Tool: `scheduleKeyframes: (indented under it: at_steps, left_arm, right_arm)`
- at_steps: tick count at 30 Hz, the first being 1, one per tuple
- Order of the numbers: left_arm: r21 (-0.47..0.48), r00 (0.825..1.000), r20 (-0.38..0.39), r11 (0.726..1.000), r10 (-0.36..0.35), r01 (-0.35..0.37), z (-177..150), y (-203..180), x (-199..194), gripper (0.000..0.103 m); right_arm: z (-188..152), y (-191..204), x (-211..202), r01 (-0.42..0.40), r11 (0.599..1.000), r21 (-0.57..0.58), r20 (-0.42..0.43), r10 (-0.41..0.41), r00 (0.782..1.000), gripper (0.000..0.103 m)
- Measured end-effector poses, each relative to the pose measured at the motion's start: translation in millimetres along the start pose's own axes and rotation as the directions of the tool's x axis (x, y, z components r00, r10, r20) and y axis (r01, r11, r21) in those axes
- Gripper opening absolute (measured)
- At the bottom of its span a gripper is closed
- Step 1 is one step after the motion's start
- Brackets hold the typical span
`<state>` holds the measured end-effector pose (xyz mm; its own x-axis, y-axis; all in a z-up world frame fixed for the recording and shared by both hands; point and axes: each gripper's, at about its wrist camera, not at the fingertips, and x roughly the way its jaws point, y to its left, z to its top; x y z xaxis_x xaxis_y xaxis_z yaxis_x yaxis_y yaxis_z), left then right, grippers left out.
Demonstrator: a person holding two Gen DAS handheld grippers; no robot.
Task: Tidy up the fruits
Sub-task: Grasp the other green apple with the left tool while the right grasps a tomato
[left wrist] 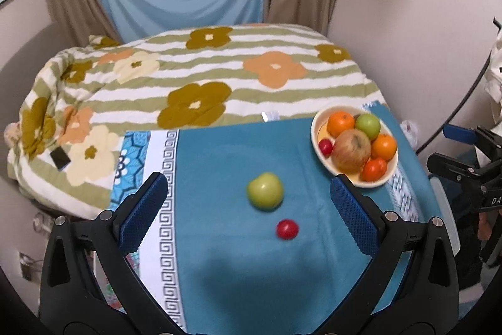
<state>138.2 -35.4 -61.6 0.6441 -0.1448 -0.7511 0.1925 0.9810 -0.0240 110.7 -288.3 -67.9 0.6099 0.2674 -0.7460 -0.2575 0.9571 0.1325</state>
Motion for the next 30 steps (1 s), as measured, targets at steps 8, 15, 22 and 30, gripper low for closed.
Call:
scheduleKeyframes:
  at_steps: [8, 15, 22, 30]
  left_arm:
    - [0.13, 0.995, -0.055, 0.987, -0.087, 0.094, -3.6, 22.2, 22.0, 0.103]
    - [0.239, 0.967, -0.154, 0.942, -0.202, 0.235, -3.9, 32.5, 70.6, 0.103]
    - [0.324, 0.931, -0.25, 0.883, -0.267, 0.34, -5.3, 25.9, 122.3, 0.103]
    - [0.382, 0.886, -0.346, 0.817, -0.308, 0.433, -16.9, 2.3, 167.8, 0.096]
  right_arm:
    - [-27.7, 41.5, 21.5, 0.023, 1.0, 0.02, -0.067, -0.021, 0.998, 0.102]
    - [-46.0, 69.5, 51.9, 0.072, 0.993, 0.091, -0.122, -0.061, 0.991, 0.102]
    - [-64.1, 85.4, 85.8, 0.114, 0.981, 0.158, -0.171, -0.087, 0.981, 0.102]
    - [-77.2, 96.2, 111.8, 0.143, 0.972, 0.188, -0.207, -0.103, 0.973, 0.102]
